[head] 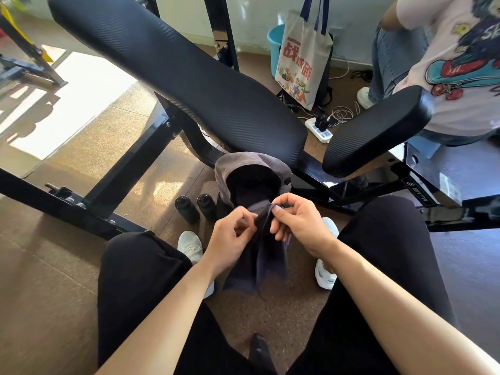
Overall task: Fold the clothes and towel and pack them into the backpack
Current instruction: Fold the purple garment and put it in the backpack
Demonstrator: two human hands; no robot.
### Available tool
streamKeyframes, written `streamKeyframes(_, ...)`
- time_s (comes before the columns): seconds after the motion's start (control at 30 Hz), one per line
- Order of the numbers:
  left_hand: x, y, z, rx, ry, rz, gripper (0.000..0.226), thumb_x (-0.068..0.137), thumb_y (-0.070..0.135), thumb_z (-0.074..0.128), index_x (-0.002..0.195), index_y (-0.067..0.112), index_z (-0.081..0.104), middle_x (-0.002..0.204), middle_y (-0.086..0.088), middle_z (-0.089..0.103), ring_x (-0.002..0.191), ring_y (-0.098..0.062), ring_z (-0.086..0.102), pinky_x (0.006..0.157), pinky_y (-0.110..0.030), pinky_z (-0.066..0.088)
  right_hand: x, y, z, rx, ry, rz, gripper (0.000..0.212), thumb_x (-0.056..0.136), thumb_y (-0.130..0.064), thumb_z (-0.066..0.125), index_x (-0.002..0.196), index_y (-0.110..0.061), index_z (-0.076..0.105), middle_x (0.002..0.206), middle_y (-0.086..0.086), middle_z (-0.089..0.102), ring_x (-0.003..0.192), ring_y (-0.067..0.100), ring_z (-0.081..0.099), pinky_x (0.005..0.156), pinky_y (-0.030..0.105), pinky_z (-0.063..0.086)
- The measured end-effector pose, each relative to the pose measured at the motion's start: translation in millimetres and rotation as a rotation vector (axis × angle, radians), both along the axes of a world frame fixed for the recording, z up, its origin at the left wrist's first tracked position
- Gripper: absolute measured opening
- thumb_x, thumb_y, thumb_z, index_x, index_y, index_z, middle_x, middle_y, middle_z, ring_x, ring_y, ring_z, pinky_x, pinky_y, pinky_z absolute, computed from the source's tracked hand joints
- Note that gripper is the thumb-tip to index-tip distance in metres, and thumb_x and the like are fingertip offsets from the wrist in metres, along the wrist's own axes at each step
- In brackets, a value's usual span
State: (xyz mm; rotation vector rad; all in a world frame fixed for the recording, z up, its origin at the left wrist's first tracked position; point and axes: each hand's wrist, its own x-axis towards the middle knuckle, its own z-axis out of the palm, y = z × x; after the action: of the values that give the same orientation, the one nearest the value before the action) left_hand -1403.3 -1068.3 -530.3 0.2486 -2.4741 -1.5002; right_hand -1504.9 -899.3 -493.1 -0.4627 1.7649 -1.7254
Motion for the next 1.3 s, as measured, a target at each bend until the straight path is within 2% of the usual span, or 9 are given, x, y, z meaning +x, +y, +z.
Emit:
streamKeyframes(0.13, -1, 4, -12, -0.126, -0.045, -0.065, 0.028, 0.089, 0.002, 0.068, 0.108, 0.022, 0.073, 0.094, 0.021, 0.068, 0.083, -0.006, 0.068, 0.075, -0.021, 0.052, -2, 2, 4, -0.069, -0.032, -0.028, 0.006, 0.104, -0.004, 0.051, 0.101, -0.001, 0.055, 0.061, 0.011, 0.068, 0.043, 0.018, 0.059, 0.041, 0.023, 0.046)
streamKeyframes(0.33, -8, 17, -23, -0.231, -0.034, -0.114, 0.036, 0.085, 0.028, 0.066, 0.121, 0.019, 0.07, 0.116, 0.008, 0.068, 0.107, -0.01, 0.064, 0.093, -0.038, 0.054, -6, 8, 6, -0.111, -0.024, -0.025, 0.006, 0.103, -0.006, 0.052, 0.1, -0.004, 0.056, 0.065, 0.014, 0.068, 0.046, 0.019, 0.06, 0.044, 0.025, 0.046)
streamKeyframes(0.43, -12, 30, -25, -0.288, 0.032, -0.019, 0.041, 0.086, 0.039, 0.069, 0.122, 0.02, 0.072, 0.126, 0.007, 0.066, 0.116, -0.011, 0.062, 0.097, -0.039, 0.053, -11, 12, 9, -0.093, 0.011, -0.039, 0.006, 0.102, -0.007, 0.055, 0.099, -0.004, 0.059, 0.065, 0.016, 0.067, 0.046, 0.02, 0.058, 0.043, 0.024, 0.045)
streamKeyframes(0.6, -26, 54, -25, -0.332, 0.205, 0.167, 0.038, 0.087, 0.037, 0.074, 0.118, 0.014, 0.075, 0.129, 0.001, 0.068, 0.121, -0.013, 0.063, 0.102, -0.032, 0.05, -18, 24, 13, 0.028, 0.153, -0.064, 0.005, 0.095, -0.008, 0.068, 0.091, -0.007, 0.066, 0.057, 0.01, 0.063, 0.042, 0.017, 0.049, 0.041, 0.019, 0.039)
streamKeyframes(0.73, -36, 64, -25, -0.357, 0.216, 0.236, 0.028, 0.089, 0.031, 0.077, 0.11, 0.013, 0.077, 0.117, 0.001, 0.074, 0.108, -0.012, 0.068, 0.092, -0.026, 0.054, -24, 29, 10, 0.063, 0.279, -0.1, 0.005, 0.089, -0.008, 0.076, 0.087, -0.007, 0.072, 0.054, 0.005, 0.052, 0.05, 0.015, 0.042, 0.049, 0.024, 0.037)
streamKeyframes(0.83, -41, 64, -27, -0.375, 0.158, 0.22, 0.017, 0.092, 0.028, 0.074, 0.099, 0.013, 0.078, 0.104, 0.001, 0.075, 0.096, -0.015, 0.068, 0.082, -0.029, 0.054, -28, 32, 6, 0.059, 0.338, -0.125, 0.006, 0.085, -0.009, 0.08, 0.084, -0.013, 0.075, 0.06, -0.005, 0.046, 0.058, 0.012, 0.039, 0.058, 0.026, 0.038)
streamKeyframes(1.0, -44, 63, -38, -0.391, -0.041, 0.056, 0.028, 0.101, 0.037, 0.059, 0.1, 0.016, 0.077, 0.101, 0.003, 0.071, 0.09, -0.015, 0.064, 0.076, -0.029, 0.048, -34, 35, 7, 0.084, 0.413, -0.16, 0.01, 0.081, -0.023, 0.077, 0.083, -0.032, 0.073, 0.101, -0.002, 0.07, 0.093, 0.011, 0.065, 0.076, 0.025, 0.047)
streamKeyframes(1.17, -46, 62, -47, -0.433, -0.133, -0.021, 0.026, 0.102, 0.034, 0.055, 0.1, 0.017, 0.074, 0.102, 0.002, 0.069, 0.093, -0.018, 0.063, 0.072, -0.029, 0.044, -37, 41, 4, 0.036, 0.321, -0.151, 0.005, 0.092, -0.003, 0.07, 0.09, -0.008, 0.069, 0.083, -0.006, 0.066, 0.074, 0.004, 0.057, 0.072, 0.019, 0.048)
streamKeyframes(1.3, -45, 59, -52, -0.476, -0.242, -0.052, 0.029, 0.102, 0.036, 0.052, 0.101, 0.019, 0.074, 0.101, 0.002, 0.067, 0.092, -0.02, 0.062, 0.07, -0.03, 0.043, -40, 43, 2, 0.026, 0.311, -0.191, 0.009, 0.094, -0.004, 0.068, 0.089, -0.012, 0.066, 0.079, -0.008, 0.062, 0.073, 0.007, 0.054, 0.07, 0.022, 0.046)
